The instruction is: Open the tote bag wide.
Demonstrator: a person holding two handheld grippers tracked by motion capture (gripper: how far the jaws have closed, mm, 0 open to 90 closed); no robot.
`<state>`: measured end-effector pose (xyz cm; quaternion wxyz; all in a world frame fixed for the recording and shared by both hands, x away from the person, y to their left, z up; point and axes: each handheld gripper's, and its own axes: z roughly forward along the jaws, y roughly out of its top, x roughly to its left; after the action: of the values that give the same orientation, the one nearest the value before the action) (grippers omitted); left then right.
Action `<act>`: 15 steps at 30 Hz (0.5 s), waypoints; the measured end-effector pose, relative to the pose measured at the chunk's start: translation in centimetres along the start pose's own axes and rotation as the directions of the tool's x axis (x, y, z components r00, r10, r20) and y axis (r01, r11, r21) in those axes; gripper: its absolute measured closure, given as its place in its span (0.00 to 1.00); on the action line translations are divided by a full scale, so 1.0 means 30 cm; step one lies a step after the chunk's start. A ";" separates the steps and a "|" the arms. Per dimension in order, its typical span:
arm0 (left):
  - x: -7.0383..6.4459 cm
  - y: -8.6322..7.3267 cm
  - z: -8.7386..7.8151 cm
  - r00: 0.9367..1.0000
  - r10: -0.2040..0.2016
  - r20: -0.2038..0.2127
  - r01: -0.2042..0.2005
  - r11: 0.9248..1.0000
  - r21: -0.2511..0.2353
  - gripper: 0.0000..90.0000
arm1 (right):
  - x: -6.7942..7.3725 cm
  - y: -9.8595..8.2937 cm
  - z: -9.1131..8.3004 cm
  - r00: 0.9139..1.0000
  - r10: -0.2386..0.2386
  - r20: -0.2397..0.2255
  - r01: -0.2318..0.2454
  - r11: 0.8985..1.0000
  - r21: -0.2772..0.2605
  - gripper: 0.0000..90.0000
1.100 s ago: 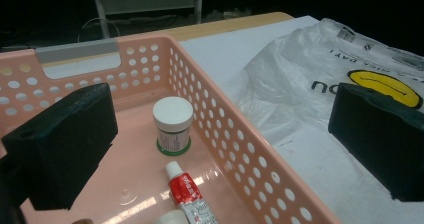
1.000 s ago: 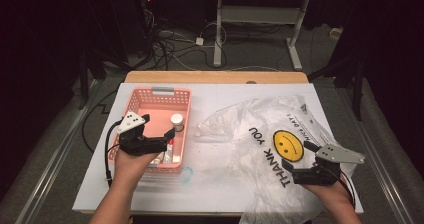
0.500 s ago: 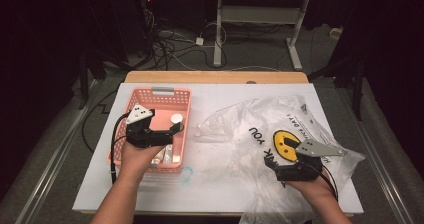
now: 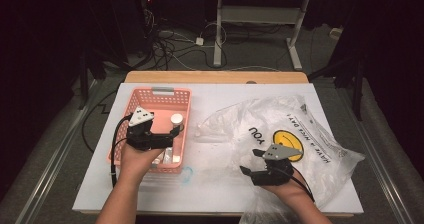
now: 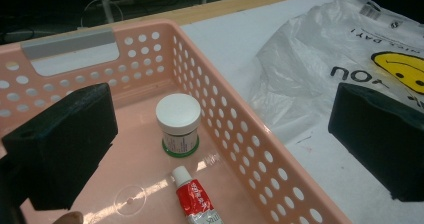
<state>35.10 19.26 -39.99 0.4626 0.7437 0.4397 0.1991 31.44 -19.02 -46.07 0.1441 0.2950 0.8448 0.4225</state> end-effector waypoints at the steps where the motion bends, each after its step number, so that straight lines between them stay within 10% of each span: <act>1: 0.000 -0.003 -0.003 1.000 -0.007 0.001 0.007 1.000 -0.009 0.00 | 0.010 -0.005 0.021 1.000 -0.017 0.008 0.016 0.999 0.040 0.32; 6: -0.010 -0.015 -0.017 1.000 -0.001 0.009 0.001 1.000 -0.026 0.00 | 0.006 -0.023 0.065 0.996 -0.063 0.065 0.054 0.991 0.126 0.33; 15: 0.006 -0.031 -0.033 1.000 -0.015 0.007 0.015 1.000 -0.028 0.00 | -0.022 -0.035 0.070 0.999 -0.023 0.030 0.018 0.990 0.143 0.65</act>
<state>34.05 20.09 -40.32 0.4758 0.7346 0.4410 0.1989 32.61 -18.59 -48.17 0.1405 0.3024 0.8734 0.3548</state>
